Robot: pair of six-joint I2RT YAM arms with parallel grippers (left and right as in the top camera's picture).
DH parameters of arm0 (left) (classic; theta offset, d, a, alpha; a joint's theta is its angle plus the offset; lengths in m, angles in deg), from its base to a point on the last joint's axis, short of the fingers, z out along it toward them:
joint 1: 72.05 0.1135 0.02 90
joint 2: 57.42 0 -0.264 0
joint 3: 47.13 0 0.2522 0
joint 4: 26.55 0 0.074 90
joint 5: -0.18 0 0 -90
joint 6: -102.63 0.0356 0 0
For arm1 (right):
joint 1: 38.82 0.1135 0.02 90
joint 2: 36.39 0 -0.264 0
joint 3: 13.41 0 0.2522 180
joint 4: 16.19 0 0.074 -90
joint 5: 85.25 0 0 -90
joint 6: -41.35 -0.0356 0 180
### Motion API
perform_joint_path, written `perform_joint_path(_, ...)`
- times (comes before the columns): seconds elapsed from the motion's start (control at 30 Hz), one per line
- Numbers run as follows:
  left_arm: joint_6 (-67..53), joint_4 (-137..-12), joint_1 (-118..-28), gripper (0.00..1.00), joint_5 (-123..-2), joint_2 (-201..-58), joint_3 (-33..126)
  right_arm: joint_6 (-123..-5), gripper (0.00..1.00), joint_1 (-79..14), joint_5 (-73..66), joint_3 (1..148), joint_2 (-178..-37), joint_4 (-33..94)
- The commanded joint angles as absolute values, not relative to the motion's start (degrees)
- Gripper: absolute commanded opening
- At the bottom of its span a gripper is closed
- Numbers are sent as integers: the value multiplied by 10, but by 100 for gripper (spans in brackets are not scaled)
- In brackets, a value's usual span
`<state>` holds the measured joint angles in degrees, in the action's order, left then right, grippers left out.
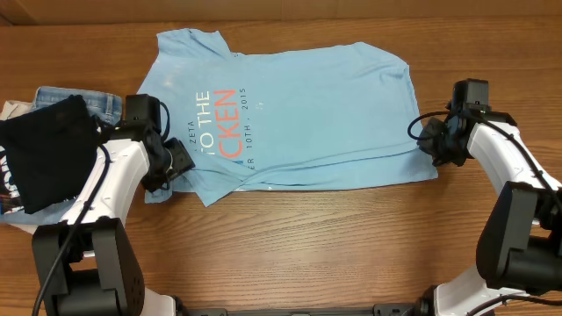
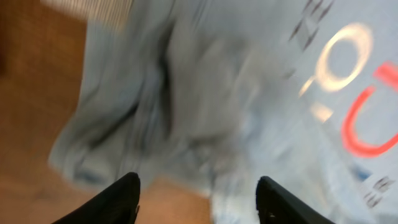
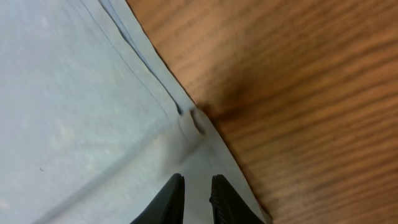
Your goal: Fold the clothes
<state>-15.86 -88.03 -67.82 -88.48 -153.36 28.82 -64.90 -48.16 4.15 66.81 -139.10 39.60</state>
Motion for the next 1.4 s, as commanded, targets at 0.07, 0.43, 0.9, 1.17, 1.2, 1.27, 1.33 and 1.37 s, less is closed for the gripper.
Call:
perform_joint_path(0.07,-157,-956,-676,68,-885,-1538,285,-647,20,-481,46,663,-1391,418)
perform_joint_path(0.43,-208,-942,-674,62,-982,-1538,239,-647,20,-481,46,663,-1391,448)
perform_joint_path(0.9,-214,-885,-676,27,-1030,-1538,222,-647,21,-481,46,663,-1391,446)
perform_joint_path(1.17,-202,-881,-676,29,-1019,-1538,194,-647,21,-481,46,663,-1391,445)
perform_joint_path(1.2,-202,-879,-676,31,-1019,-1538,190,-647,21,-481,46,663,-1391,445)
perform_joint_path(1.27,-202,-874,-676,32,-1018,-1538,184,-647,21,-481,46,663,-1391,445)
perform_joint_path(1.33,-202,-873,-676,32,-1018,-1538,184,-647,21,-481,46,663,-1391,445)
perform_joint_path(1.37,-201,-869,-676,31,-1018,-1538,184,-647,21,-481,46,663,-1391,445)
